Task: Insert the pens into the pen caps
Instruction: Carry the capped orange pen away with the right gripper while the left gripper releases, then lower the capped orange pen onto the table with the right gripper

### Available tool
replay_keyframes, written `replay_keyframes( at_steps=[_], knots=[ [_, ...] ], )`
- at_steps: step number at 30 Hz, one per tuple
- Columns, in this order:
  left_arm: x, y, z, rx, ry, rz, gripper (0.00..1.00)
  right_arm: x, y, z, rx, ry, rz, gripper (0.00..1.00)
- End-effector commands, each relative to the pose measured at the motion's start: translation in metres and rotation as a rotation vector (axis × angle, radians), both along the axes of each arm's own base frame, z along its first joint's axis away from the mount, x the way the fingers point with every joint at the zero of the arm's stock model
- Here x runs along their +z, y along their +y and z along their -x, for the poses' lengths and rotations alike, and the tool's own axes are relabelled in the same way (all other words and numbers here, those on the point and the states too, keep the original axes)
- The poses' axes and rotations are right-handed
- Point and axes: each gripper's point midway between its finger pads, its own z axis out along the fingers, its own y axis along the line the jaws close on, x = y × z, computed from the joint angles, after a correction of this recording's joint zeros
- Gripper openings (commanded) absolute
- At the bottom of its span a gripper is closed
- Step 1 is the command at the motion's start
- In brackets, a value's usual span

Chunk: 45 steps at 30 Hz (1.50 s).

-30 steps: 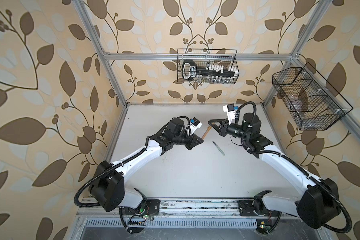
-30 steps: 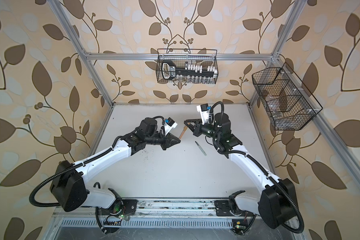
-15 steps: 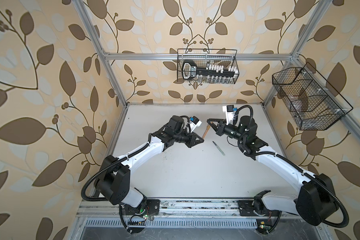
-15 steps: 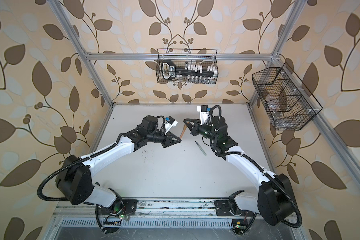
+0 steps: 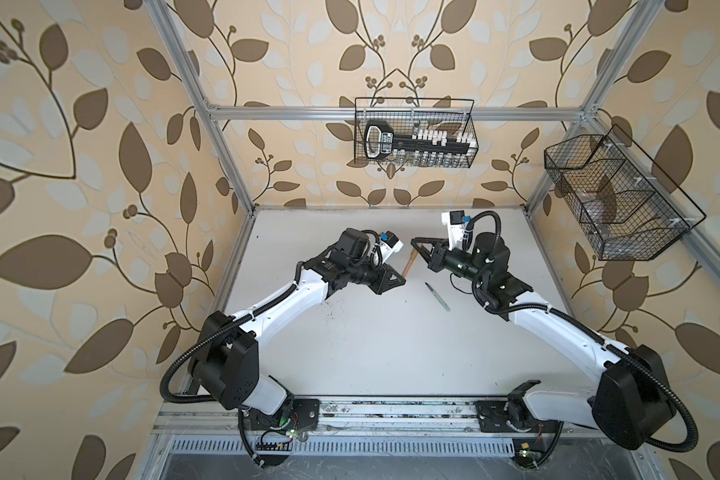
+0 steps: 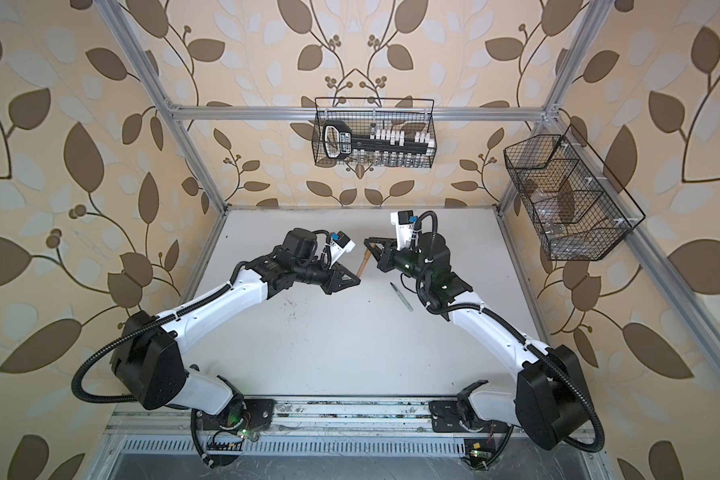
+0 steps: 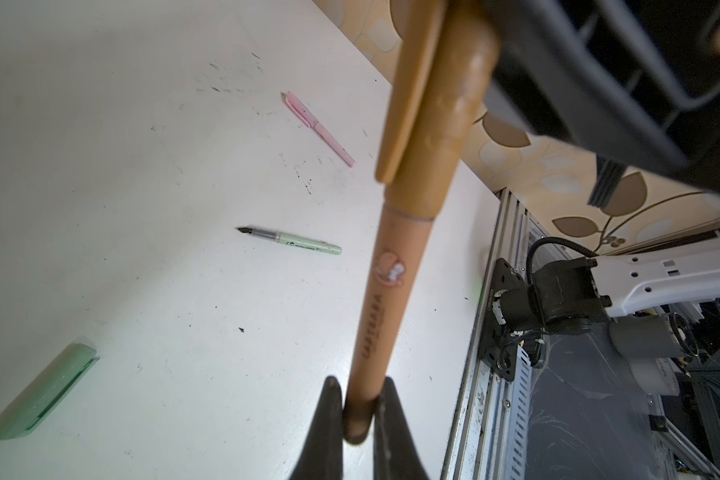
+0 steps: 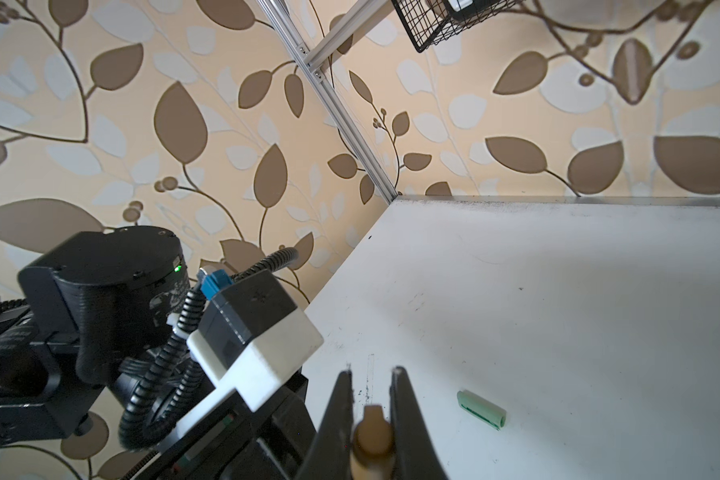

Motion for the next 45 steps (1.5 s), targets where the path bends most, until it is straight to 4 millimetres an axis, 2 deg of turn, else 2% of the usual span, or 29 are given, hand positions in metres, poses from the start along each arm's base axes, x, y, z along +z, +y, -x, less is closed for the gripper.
replay_keyframes(
  at_steps=[1, 6, 7, 9, 11, 13, 17, 21, 25, 27, 32, 35, 41, 45],
  knots=[
    [0.188, 0.002, -0.041, 0.084, -0.523, 0.377, 0.0, -0.12, 0.008, 0.056, 0.172, 0.416, 0.182, 0.0],
    [0.157, 0.001, -0.039, 0.081, -0.42, 0.343, 0.0, -0.089, 0.003, 0.037, 0.144, 0.353, 0.159, 0.0],
    [0.151, 0.002, -0.038, 0.086, -0.403, 0.329, 0.12, -0.083, 0.001, 0.032, 0.132, 0.342, 0.163, 0.0],
    [0.141, 0.004, -0.036, 0.094, -0.376, 0.309, 0.55, -0.07, -0.005, 0.026, 0.118, 0.321, 0.169, 0.0],
    [0.13, 0.008, -0.032, 0.1, -0.351, 0.28, 0.67, -0.057, -0.012, 0.018, 0.092, 0.302, 0.173, 0.0],
    [0.118, 0.014, -0.029, 0.127, -0.335, 0.25, 0.84, -0.043, -0.019, 0.012, 0.076, 0.284, 0.182, 0.0],
    [0.094, 0.035, -0.024, 0.228, -0.272, 0.162, 0.97, -0.023, -0.04, 0.004, 0.007, 0.268, 0.251, 0.0],
    [0.068, 0.076, -0.023, 0.442, -0.21, 0.027, 0.99, -0.021, -0.073, 0.001, -0.115, 0.305, 0.454, 0.0],
    [0.035, 0.131, -0.021, 0.703, -0.144, -0.16, 0.99, -0.038, -0.108, 0.001, -0.215, 0.398, 0.671, 0.0],
    [0.023, 0.145, -0.019, 0.763, -0.126, -0.2, 0.99, -0.051, -0.119, 0.0, -0.244, 0.44, 0.748, 0.0],
    [0.009, 0.149, -0.02, 0.804, -0.084, -0.208, 0.99, -0.1, -0.14, -0.009, -0.293, 0.561, 0.898, 0.0],
    [0.006, 0.15, -0.021, 0.806, -0.076, -0.231, 0.99, -0.122, -0.144, -0.021, -0.287, 0.593, 0.875, 0.0],
    [-0.006, 0.151, -0.021, 0.8, -0.053, -0.273, 0.99, -0.167, -0.167, -0.045, -0.311, 0.689, 0.864, 0.0],
    [-0.012, 0.15, -0.017, 0.78, -0.023, -0.303, 0.99, -0.189, -0.17, -0.06, -0.294, 0.727, 0.855, 0.0]
  ],
)
